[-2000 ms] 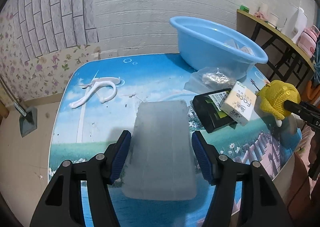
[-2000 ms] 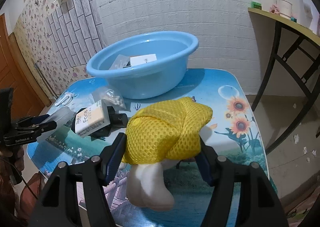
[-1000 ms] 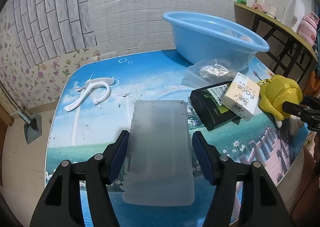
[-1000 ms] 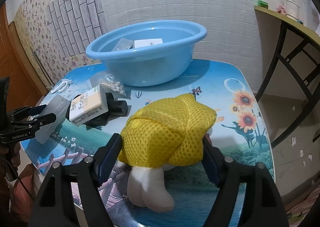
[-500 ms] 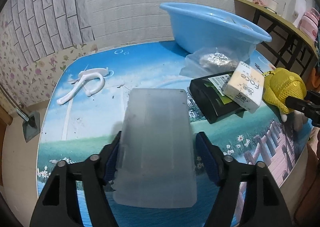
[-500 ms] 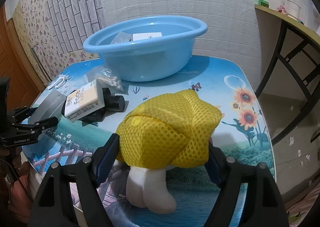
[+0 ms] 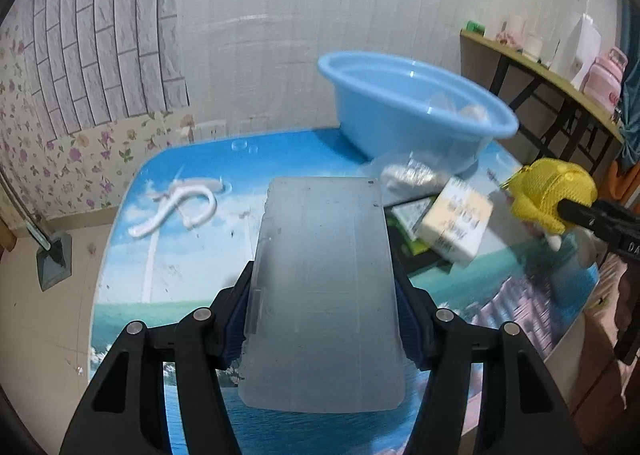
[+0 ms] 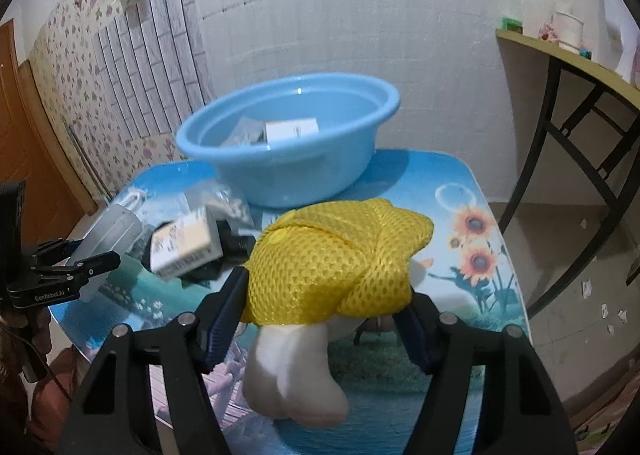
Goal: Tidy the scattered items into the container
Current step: 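Lift the plastic box with the left gripper while the right gripper lifts the plush toy, then carry the plastic box and plush toy over the basin and release them inside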
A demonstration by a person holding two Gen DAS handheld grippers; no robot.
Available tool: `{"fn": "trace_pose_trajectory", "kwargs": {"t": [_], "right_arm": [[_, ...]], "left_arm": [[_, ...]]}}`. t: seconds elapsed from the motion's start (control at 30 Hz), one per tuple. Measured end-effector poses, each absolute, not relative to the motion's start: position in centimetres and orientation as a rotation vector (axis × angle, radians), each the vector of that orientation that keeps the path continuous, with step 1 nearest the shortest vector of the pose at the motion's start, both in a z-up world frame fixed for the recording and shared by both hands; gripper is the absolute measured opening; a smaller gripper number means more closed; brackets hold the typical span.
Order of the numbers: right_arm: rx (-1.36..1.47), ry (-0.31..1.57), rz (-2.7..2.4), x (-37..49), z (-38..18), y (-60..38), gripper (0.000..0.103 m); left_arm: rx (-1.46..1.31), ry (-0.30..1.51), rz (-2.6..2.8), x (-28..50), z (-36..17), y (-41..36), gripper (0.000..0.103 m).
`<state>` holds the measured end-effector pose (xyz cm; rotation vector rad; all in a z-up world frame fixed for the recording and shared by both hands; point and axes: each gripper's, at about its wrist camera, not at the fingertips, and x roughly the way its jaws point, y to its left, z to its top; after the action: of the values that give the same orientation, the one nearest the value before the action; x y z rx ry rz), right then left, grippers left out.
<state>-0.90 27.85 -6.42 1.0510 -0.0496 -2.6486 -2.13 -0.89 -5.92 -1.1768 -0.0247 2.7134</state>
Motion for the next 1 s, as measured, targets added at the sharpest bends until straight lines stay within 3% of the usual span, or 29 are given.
{"fn": "trace_pose_trajectory", "kwargs": {"t": [0.6, 1.0], "right_arm": [[0.820, -0.083, -2.653, 0.1, 0.1, 26.5, 0.068], [0.791, -0.118, -2.646, -2.3, 0.0, 26.8, 0.068]], "left_arm": [[-1.013, -0.048, 2.739, -2.3, 0.0, 0.7, 0.061], [-0.921, 0.011, 2.694, -6.1, 2.7, 5.3, 0.061]]}}
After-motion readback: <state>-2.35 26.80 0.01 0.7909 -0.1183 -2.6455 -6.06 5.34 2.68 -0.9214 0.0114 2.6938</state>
